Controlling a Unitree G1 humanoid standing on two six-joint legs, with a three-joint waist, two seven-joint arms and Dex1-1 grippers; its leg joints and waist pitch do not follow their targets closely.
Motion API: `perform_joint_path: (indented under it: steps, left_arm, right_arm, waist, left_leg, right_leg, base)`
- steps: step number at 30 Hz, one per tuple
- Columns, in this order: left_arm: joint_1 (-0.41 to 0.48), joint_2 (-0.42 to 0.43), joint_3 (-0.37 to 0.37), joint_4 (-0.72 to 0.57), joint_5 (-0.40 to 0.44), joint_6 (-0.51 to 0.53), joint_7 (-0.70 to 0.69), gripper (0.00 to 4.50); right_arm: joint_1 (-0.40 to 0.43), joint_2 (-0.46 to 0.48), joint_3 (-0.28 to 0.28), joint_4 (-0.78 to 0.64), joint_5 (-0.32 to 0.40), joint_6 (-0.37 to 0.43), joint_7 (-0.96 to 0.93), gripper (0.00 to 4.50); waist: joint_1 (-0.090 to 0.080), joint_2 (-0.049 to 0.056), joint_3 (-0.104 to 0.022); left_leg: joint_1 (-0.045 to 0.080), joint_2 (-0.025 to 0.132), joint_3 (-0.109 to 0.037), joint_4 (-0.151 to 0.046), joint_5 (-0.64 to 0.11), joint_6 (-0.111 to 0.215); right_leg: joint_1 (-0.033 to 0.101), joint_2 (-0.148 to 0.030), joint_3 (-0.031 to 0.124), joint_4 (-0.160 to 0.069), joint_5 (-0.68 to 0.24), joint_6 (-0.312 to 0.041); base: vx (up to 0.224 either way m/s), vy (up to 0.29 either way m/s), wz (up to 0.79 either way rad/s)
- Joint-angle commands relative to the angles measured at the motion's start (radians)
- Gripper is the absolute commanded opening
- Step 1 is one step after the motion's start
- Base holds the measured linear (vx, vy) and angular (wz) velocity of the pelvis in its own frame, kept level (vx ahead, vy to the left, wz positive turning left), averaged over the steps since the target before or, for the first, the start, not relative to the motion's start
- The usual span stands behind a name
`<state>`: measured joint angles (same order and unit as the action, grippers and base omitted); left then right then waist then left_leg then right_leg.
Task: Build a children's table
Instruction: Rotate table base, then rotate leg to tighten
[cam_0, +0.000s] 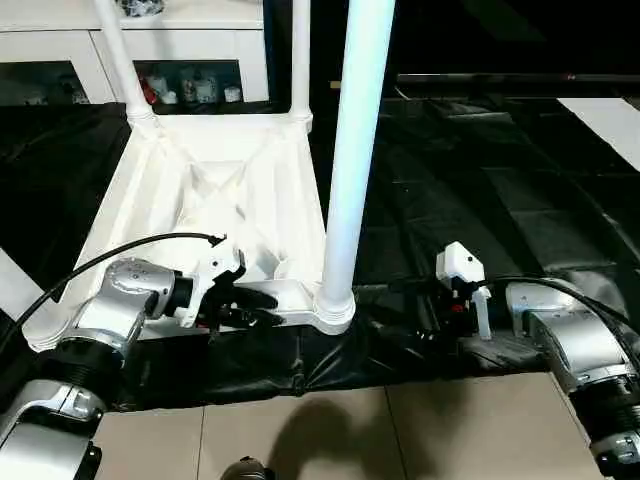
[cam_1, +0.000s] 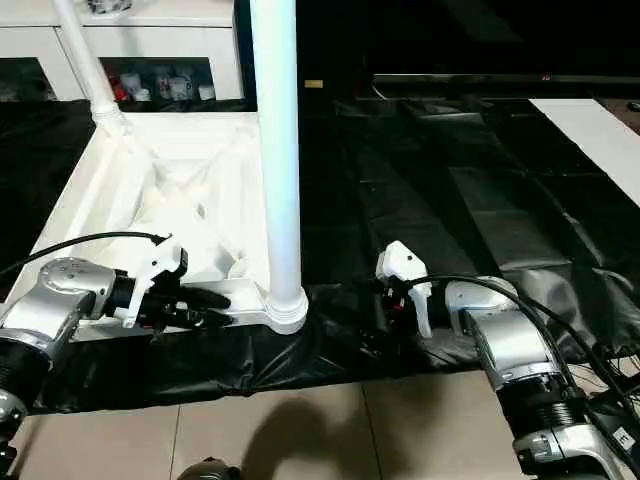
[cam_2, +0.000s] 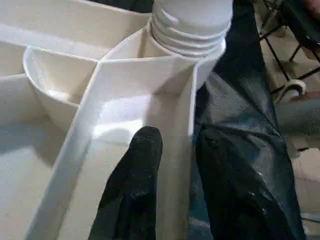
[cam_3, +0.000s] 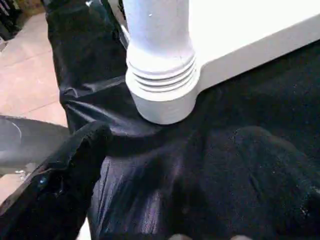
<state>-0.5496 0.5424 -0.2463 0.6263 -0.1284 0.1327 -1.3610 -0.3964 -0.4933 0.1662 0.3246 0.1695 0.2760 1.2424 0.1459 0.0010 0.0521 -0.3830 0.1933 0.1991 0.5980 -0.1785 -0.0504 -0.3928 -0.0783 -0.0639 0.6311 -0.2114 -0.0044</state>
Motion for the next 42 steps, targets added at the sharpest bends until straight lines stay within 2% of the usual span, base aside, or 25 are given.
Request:
perform_joint_path:
  steps: [1, 3, 6, 8, 10, 13, 14, 15, 17, 24, 28, 32, 33, 34, 35, 36, 37, 42]
  left_arm:
    - [0.011, 0.010, -0.026, 0.019, 0.022, 0.020, -0.014, 1.07]
    - [0.012, 0.011, -0.027, 0.018, 0.023, 0.021, -0.016, 1.01]
    - [0.015, 0.011, -0.025, 0.014, 0.025, 0.023, -0.015, 0.64]
    - [0.020, 0.009, -0.022, 0.007, 0.027, 0.023, -0.008, 0.63]
    - [0.023, 0.007, -0.019, 0.000, 0.029, 0.025, 0.000, 0.32]
    - [0.034, 0.000, -0.018, -0.017, 0.033, 0.025, 0.014, 0.20]
    - [0.042, -0.009, -0.021, -0.028, 0.041, 0.014, 0.036, 0.20]
    - [0.044, -0.013, -0.021, -0.031, 0.044, 0.009, 0.045, 0.05]
    - [0.044, -0.029, -0.019, -0.034, 0.049, 0.001, 0.070, 0.05]
    - [0.029, -0.087, -0.020, -0.041, 0.050, -0.003, 0.120, 0.05]
    - [0.025, -0.095, -0.020, -0.038, 0.056, -0.006, 0.124, 0.00]
    - [0.022, -0.096, -0.019, -0.035, 0.062, -0.008, 0.120, 0.00]
    - [0.022, -0.095, -0.019, -0.034, 0.062, -0.008, 0.120, 0.00]
    - [0.021, -0.094, -0.018, -0.033, 0.063, -0.007, 0.118, 0.00]
    - [0.020, -0.093, -0.017, -0.032, 0.063, -0.006, 0.117, 0.00]
    - [0.020, -0.092, -0.017, -0.031, 0.063, -0.006, 0.117, 0.00]
    - [0.018, -0.093, -0.016, -0.029, 0.063, -0.006, 0.118, 0.00]
    - [0.007, -0.103, -0.004, -0.012, 0.057, -0.005, 0.121, 0.00]
  right_arm:
    - [0.002, -0.006, 0.006, -0.027, 0.015, 0.011, -0.004, 4.50]
    - [0.003, -0.006, 0.006, -0.028, 0.013, 0.010, -0.006, 4.50]
    - [0.004, -0.004, 0.006, -0.031, 0.012, 0.012, -0.007, 4.50]
    - [0.002, 0.002, 0.008, -0.032, 0.013, 0.013, -0.011, 4.50]
    - [0.001, 0.010, 0.010, -0.033, 0.014, 0.014, -0.014, 4.50]
    - [-0.002, 0.040, 0.023, -0.036, 0.013, 0.010, -0.028, 4.50]
    - [-0.008, 0.073, 0.039, -0.017, -0.019, -0.045, -0.070, 4.50]
    - [-0.011, 0.084, 0.043, -0.007, -0.033, -0.068, -0.089, 4.50]
    - [-0.025, 0.116, 0.042, 0.027, -0.044, -0.093, -0.126, 4.50]
    - [-0.089, 0.194, 0.045, 0.146, -0.074, -0.131, -0.209, 4.50]
    - [-0.128, 0.222, 0.044, 0.218, -0.083, -0.159, -0.244, 4.15]
    - [-0.147, 0.234, 0.043, 0.262, -0.087, -0.181, -0.243, 3.70]
    - [-0.149, 0.236, 0.042, 0.267, -0.086, -0.183, -0.242, 3.70]
    - [-0.154, 0.239, 0.040, 0.279, -0.084, -0.187, -0.241, 3.65]
    - [-0.157, 0.241, 0.038, 0.288, -0.084, -0.191, -0.241, 3.46]
    - [-0.159, 0.242, 0.037, 0.293, -0.083, -0.194, -0.240, 3.46]
    - [-0.162, 0.244, 0.037, 0.302, -0.084, -0.198, -0.241, 3.37]
    - [-0.186, 0.258, 0.030, 0.373, -0.093, -0.237, -0.258, 2.93]
  waist:
    - [0.005, 0.006, -0.067]
    - [0.005, 0.006, -0.068]
    - [0.005, 0.006, -0.069]
    - [0.006, 0.005, -0.069]
    - [0.005, 0.006, -0.068]
    - [0.005, 0.007, -0.068]
    - [0.004, 0.007, -0.068]
    - [0.002, 0.009, -0.068]
    - [0.000, 0.009, -0.068]
    - [-0.002, 0.008, -0.067]
    - [-0.001, 0.010, -0.069]
    - [-0.001, 0.011, -0.069]
    - [0.000, 0.012, -0.068]
    - [-0.001, 0.006, -0.069]
    - [0.000, 0.007, -0.070]
    - [0.001, 0.008, -0.068]
    - [0.000, 0.004, -0.068]
    - [-0.004, 0.006, -0.066]
  left_leg:
    - [0.026, 0.049, -0.025, -0.071, -0.194, 0.014]
    - [0.026, 0.050, -0.025, -0.071, -0.192, 0.012]
    - [0.024, 0.050, -0.025, -0.070, -0.179, 0.015]
    - [0.025, 0.049, -0.025, -0.070, -0.178, 0.017]
    - [0.025, 0.050, -0.025, -0.070, -0.187, 0.015]
    - [0.026, 0.051, -0.026, -0.072, -0.197, 0.009]
    - [0.025, 0.051, -0.026, -0.073, -0.198, 0.007]
    - [0.026, 0.052, -0.027, -0.075, -0.205, -0.001]
    - [0.028, 0.051, -0.027, -0.076, -0.213, -0.007]
    - [0.028, 0.048, -0.026, -0.077, -0.220, -0.017]
    - [0.027, 0.049, -0.026, -0.076, -0.199, -0.012]
    - [0.028, 0.049, -0.025, -0.076, -0.210, -0.012]
    - [0.028, 0.049, -0.026, -0.077, -0.214, -0.013]
    - [0.028, 0.050, -0.026, -0.078, -0.212, -0.011]
    - [0.028, 0.049, -0.025, -0.077, -0.211, -0.011]
    - [0.027, 0.049, -0.025, -0.077, -0.211, -0.009]
    - [0.027, 0.050, -0.025, -0.078, -0.211, -0.007]
    - [0.028, 0.050, -0.025, -0.079, -0.227, -0.012]
  right_leg:
    - [0.041, -0.080, 0.046, -0.064, -0.058, -0.266]
    - [0.041, -0.079, 0.046, -0.064, -0.058, -0.264]
    - [0.042, -0.079, 0.046, -0.061, -0.037, -0.267]
    - [0.042, -0.079, 0.045, -0.061, -0.035, -0.269]
    - [0.041, -0.080, 0.046, -0.063, -0.050, -0.268]
    - [0.040, -0.081, 0.046, -0.064, -0.065, -0.265]
    - [0.040, -0.081, 0.046, -0.064, -0.065, -0.264]
    - [0.038, -0.083, 0.046, -0.064, -0.072, -0.262]
    - [0.037, -0.081, 0.046, -0.065, -0.074, -0.260]
    - [0.039, -0.082, 0.048, -0.067, -0.090, -0.249]
    - [0.039, -0.081, 0.048, -0.063, -0.063, -0.251]
    - [0.038, -0.080, 0.047, -0.063, -0.063, -0.250]
    - [0.038, -0.080, 0.047, -0.063, -0.067, -0.248]
    - [0.039, -0.080, 0.047, -0.063, -0.065, -0.248]
    - [0.039, -0.081, 0.047, -0.062, -0.066, -0.250]
    - [0.039, -0.081, 0.048, -0.064, -0.073, -0.247]
    - [0.039, -0.081, 0.048, -0.065, -0.077, -0.246]
    - [0.037, -0.084, 0.049, -0.069, -0.121, -0.244]
  base:
    - [0.000, 0.000, 0.00]
    - [0.000, 0.000, 0.00]
    - [0.000, 0.000, 0.00]
    - [0.000, 0.000, 0.00]
    - [0.000, 0.000, 0.00]
    - [0.000, 0.000, 0.00]
    - [0.000, 0.000, 0.00]
    - [0.000, 0.000, 0.00]
    - [0.000, 0.000, 0.00]
    - [0.000, 0.000, 0.00]
    - [0.000, 0.000, 0.00]
    - [0.000, 0.000, 0.00]
    - [0.000, 0.000, 0.00]
    - [0.000, 0.000, 0.00]
    - [0.000, 0.000, 0.00]
    - [0.000, 0.000, 0.00]
    - [0.000, 0.000, 0.00]
    - [0.000, 0.000, 0.00]
